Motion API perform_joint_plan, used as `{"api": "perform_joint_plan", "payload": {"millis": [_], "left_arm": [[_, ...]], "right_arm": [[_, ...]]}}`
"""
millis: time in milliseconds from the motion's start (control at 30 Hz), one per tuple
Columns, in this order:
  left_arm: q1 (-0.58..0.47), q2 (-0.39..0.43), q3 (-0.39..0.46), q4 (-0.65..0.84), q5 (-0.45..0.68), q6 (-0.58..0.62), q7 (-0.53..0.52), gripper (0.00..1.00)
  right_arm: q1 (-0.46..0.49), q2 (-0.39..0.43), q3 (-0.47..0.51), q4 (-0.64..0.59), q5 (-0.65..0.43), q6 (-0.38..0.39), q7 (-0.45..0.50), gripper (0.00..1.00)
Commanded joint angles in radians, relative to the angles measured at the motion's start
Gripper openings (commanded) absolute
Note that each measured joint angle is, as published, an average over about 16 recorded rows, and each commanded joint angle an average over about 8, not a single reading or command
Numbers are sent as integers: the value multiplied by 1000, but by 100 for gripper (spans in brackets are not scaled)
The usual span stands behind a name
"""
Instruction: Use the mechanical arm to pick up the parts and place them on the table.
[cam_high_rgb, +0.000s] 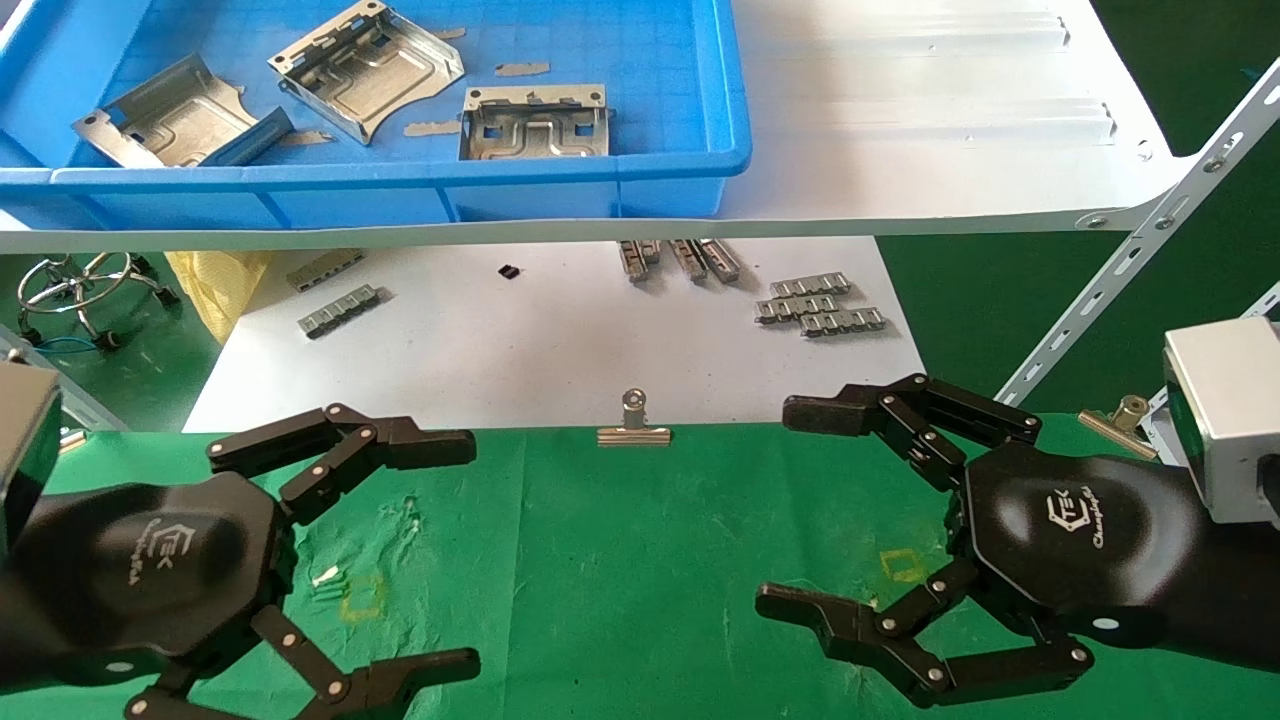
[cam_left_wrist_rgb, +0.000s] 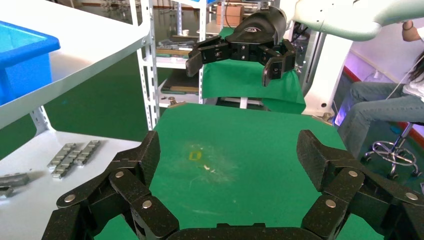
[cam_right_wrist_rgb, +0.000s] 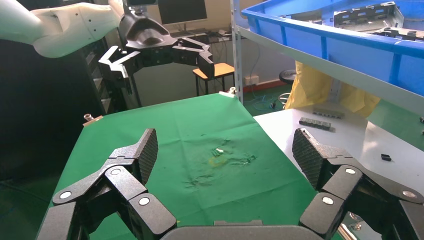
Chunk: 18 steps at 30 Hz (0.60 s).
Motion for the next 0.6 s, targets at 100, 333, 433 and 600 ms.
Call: {"api": "perform_joint_plan", "payload": {"millis": [100, 333, 433, 600], "left_arm": [[0, 0, 0, 0, 0, 0, 0, 100], [0, 0, 0, 0, 0, 0, 0, 100], [0, 0, 0, 0, 0, 0, 0, 100], [0, 0, 0, 0, 0, 0, 0, 100]], "right_arm": [[0, 0, 0, 0, 0, 0, 0, 100], [0, 0, 0, 0, 0, 0, 0, 36], [0, 0, 0, 0, 0, 0, 0, 0], [0, 0, 0, 0, 0, 0, 0, 0]]}}
